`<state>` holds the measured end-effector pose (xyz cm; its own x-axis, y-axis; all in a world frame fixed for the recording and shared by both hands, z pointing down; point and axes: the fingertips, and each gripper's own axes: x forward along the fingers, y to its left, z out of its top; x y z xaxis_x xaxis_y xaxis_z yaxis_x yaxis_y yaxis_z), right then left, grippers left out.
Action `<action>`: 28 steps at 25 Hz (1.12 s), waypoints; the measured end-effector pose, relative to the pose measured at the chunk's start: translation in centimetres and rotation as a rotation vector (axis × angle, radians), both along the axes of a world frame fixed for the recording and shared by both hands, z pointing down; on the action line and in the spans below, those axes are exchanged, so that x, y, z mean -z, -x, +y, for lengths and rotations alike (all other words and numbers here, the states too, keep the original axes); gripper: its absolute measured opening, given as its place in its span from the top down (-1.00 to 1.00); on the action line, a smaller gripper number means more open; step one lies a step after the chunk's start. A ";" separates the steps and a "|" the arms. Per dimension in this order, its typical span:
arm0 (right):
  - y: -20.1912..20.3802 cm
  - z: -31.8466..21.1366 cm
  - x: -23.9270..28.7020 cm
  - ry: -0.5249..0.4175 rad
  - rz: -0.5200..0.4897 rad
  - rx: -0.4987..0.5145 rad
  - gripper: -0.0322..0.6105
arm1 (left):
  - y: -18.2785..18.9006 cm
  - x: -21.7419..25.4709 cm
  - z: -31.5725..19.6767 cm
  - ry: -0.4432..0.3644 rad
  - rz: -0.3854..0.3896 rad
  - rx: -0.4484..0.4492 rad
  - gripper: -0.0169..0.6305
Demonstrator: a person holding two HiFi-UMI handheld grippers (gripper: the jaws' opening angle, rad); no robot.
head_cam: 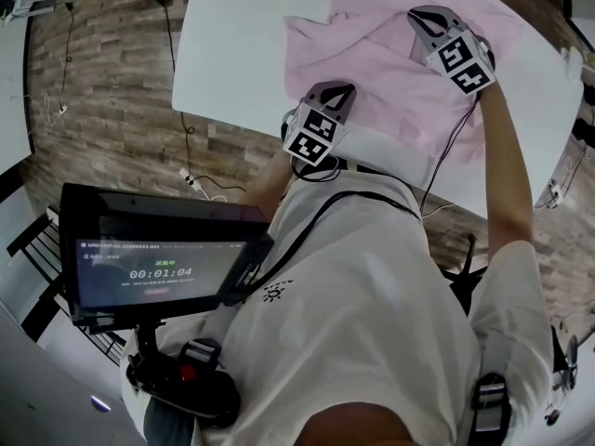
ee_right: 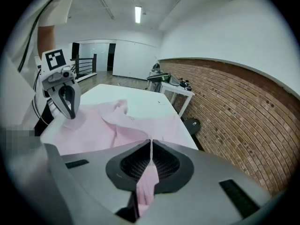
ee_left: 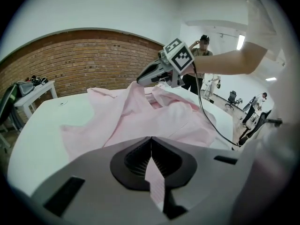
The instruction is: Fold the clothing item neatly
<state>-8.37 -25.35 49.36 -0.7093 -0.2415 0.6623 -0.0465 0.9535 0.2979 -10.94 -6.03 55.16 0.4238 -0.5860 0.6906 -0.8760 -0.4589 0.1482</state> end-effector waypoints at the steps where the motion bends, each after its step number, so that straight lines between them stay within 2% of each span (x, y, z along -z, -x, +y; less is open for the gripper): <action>1: 0.0 -0.6 -0.4 -0.005 0.009 -0.004 0.84 | 0.1 0.2 0.0 -0.002 -0.004 0.004 0.94; 6: -0.1 -2.8 -3.2 0.005 0.053 -0.026 0.84 | 0.6 0.9 0.5 -0.007 -0.006 0.011 0.94; 10: -0.8 -4.1 -5.3 0.010 0.102 -0.052 0.84 | 1.8 1.9 0.2 -0.033 -0.035 0.050 0.94; 17: -1.3 -4.5 -6.9 -0.006 0.144 -0.071 0.84 | 4.1 3.4 -0.1 -0.053 -0.072 0.085 0.94; 19: -1.4 -4.8 -7.5 -0.009 0.147 -0.091 0.72 | 4.5 3.3 -0.1 -0.053 -0.083 0.091 0.94; 22: -1.9 -5.7 -6.8 -0.011 0.127 -0.138 0.51 | 5.7 3.2 -0.7 -0.066 -0.134 0.111 0.94; 25: -2.6 -6.3 -4.2 -0.012 0.046 -0.197 0.51 | 7.5 2.7 -1.3 -0.080 -0.208 0.120 0.93; 28: -4.3 -5.5 -1.8 -0.002 -0.030 -0.248 0.51 | 9.3 2.2 -1.8 -0.081 -0.249 0.132 0.93</action>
